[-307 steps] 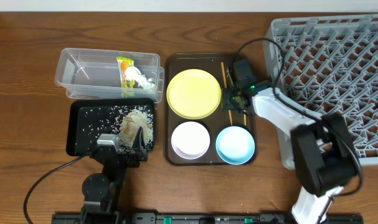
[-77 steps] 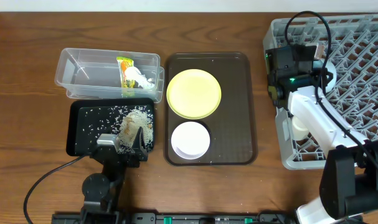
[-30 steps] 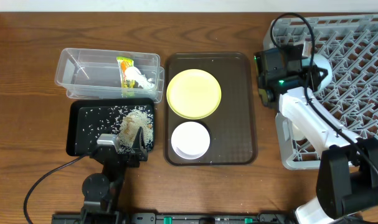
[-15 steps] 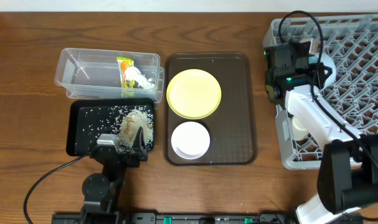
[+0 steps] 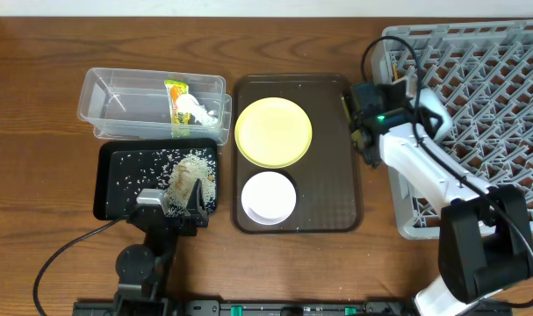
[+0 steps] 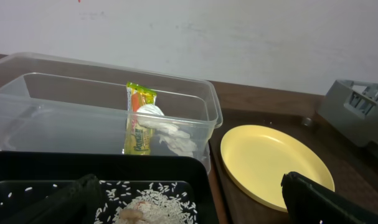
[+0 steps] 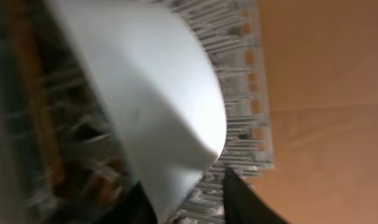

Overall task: Sort waste into correct bins and load items into the dishwasher rack
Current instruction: 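Reach the right gripper to the white bowl on the brown tray and grasp, then lift the white bowl and place it in the dish rack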

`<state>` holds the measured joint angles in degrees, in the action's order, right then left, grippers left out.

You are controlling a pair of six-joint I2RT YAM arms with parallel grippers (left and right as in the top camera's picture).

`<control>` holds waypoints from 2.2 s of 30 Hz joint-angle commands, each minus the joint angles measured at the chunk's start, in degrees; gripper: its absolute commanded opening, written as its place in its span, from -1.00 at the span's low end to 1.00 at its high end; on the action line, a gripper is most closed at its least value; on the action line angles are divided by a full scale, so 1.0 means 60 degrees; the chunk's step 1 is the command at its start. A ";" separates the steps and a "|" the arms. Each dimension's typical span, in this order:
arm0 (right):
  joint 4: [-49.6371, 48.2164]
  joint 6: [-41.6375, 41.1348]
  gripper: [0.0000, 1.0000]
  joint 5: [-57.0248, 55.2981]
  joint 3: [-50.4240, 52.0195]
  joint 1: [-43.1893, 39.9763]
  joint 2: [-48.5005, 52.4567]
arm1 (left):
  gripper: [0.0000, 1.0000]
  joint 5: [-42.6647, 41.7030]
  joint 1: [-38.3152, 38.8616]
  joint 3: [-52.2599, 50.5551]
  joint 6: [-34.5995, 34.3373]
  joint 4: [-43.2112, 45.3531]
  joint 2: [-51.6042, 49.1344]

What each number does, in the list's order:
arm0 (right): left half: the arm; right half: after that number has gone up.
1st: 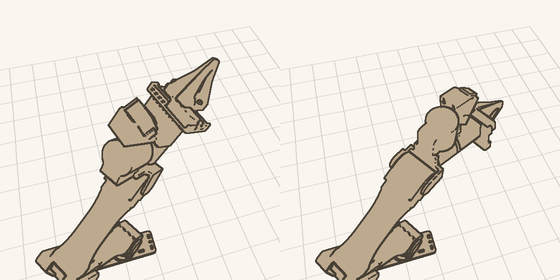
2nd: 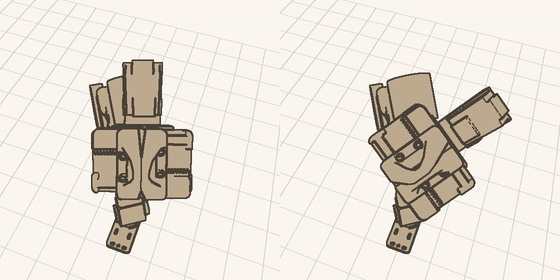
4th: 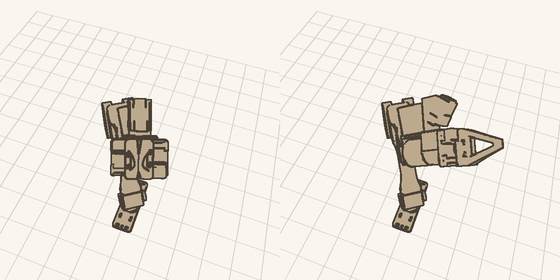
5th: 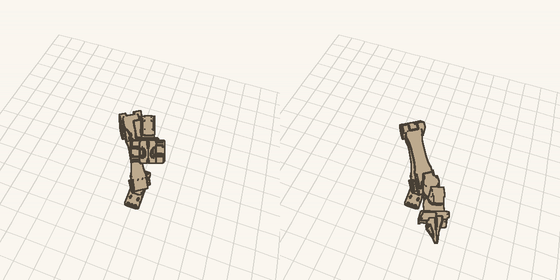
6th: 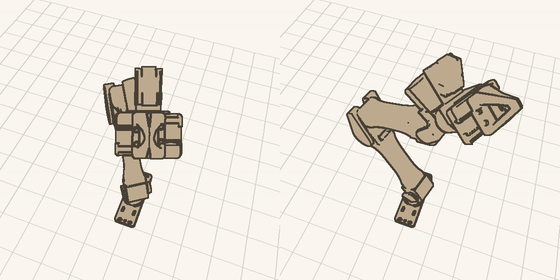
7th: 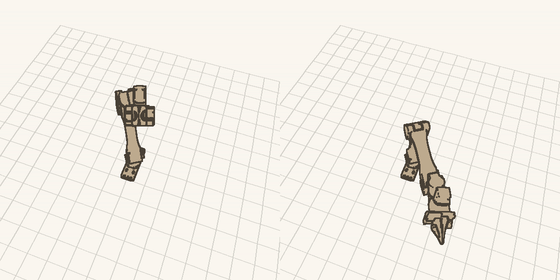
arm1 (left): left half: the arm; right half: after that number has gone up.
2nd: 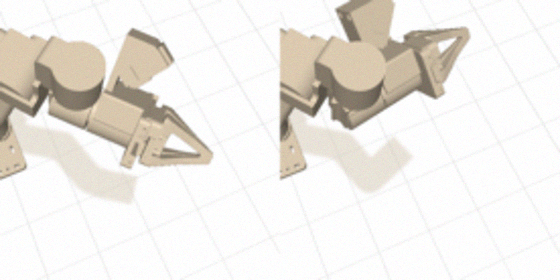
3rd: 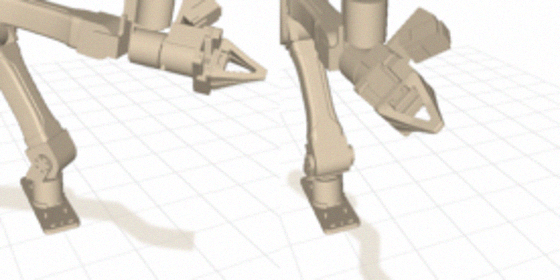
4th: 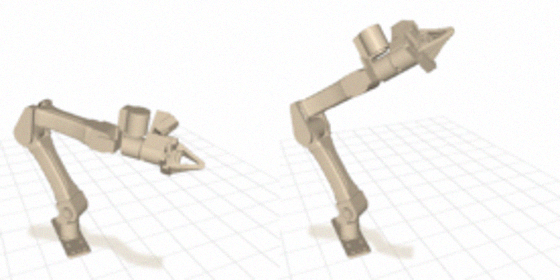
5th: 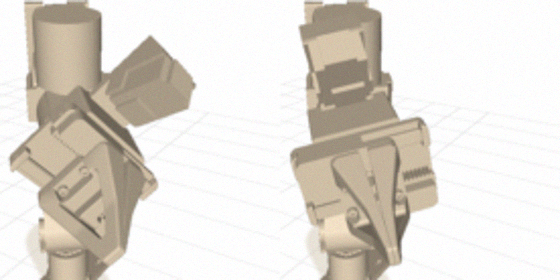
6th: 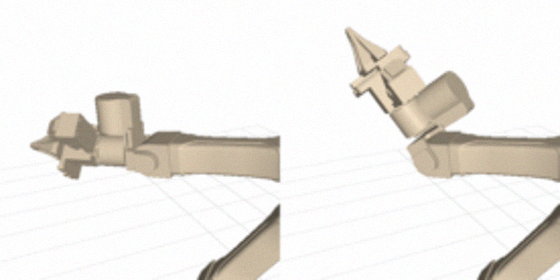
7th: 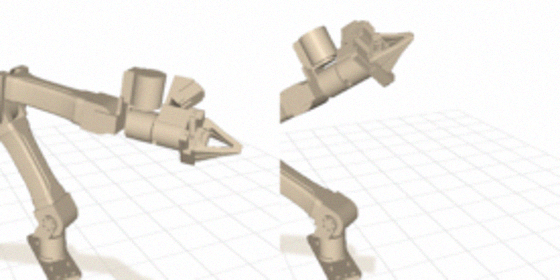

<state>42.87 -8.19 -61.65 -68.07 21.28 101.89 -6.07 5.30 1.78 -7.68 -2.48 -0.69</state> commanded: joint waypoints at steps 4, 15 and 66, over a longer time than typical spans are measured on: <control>0.0146 -0.0849 -0.15 0.5027 -0.0040 0.0973 -0.1537 | 0.90 -0.0171 -0.0047 -0.0259 -0.0047 -0.0124 0.0076; -0.0987 -0.1847 0.03 1.2513 -0.0018 0.2994 -0.1752 | 0.90 -0.0171 -0.0047 -0.0259 -0.0047 -0.0124 0.0073; 0.0820 -0.3894 -0.98 0.0342 -0.0528 0.0492 -0.4007 | 0.90 -0.0171 -0.0047 -0.0259 -0.0047 -0.0120 0.0076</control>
<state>49.41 -31.05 -35.57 -70.04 27.88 82.63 -6.07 5.30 1.76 -7.68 -2.48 -0.69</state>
